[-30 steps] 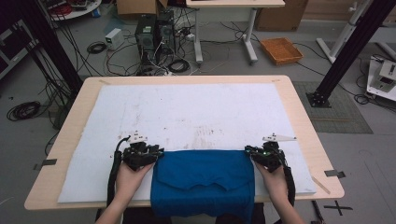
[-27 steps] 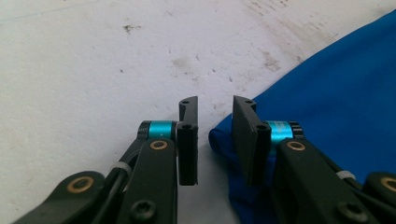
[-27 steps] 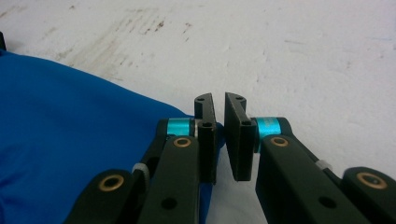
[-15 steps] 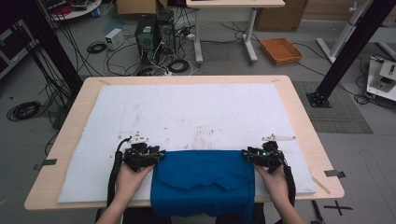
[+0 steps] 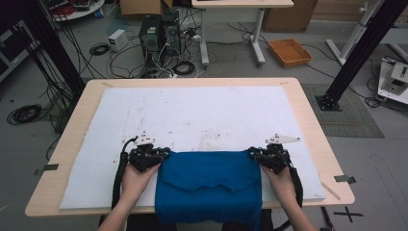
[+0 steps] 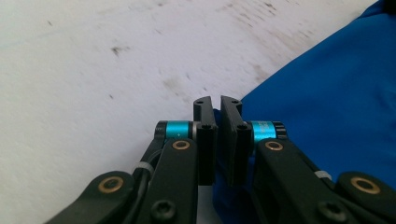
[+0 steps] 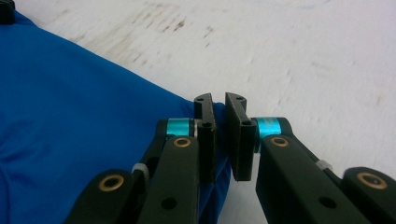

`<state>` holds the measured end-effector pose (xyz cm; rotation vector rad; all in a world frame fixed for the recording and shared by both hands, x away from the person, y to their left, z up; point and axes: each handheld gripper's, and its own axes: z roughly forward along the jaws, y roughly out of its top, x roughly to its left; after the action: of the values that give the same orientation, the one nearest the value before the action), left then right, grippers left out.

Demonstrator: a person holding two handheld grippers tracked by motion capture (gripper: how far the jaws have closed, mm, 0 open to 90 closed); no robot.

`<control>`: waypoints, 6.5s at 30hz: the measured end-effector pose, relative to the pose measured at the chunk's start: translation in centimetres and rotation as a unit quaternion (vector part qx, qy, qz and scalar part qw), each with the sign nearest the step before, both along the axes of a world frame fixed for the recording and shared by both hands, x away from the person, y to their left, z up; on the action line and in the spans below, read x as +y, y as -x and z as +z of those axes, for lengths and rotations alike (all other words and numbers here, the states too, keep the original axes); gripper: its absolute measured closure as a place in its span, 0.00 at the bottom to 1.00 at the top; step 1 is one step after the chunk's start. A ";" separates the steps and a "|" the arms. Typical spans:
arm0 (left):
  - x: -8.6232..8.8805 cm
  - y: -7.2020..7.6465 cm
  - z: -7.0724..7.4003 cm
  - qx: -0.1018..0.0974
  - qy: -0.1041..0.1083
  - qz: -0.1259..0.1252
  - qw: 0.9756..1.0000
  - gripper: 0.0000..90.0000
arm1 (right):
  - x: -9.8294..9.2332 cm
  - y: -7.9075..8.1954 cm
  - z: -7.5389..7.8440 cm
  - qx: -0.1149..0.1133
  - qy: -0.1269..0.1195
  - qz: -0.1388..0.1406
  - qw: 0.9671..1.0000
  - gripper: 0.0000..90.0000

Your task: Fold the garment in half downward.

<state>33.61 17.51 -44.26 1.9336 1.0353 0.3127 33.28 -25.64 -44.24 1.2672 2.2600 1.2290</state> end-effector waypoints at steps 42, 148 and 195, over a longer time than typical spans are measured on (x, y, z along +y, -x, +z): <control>-0.1 -9.3 0.9 -0.012 -0.008 0.054 0.998 0.94 | 1.5 -10.4 2.0 -0.007 0.036 -0.042 0.998 0.93; 0.2 2.8 4.3 0.054 0.035 -0.055 0.996 0.95 | -1.4 2.9 3.5 -0.005 -0.017 -0.001 1.000 0.99; 1.6 10.7 1.7 0.111 0.039 -0.085 0.989 0.80 | -1.8 12.4 1.8 0.006 0.041 0.044 0.998 0.93</control>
<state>22.95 19.15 -42.57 2.0019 1.0002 -0.0386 20.89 -27.47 -42.46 1.1594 2.3723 1.1492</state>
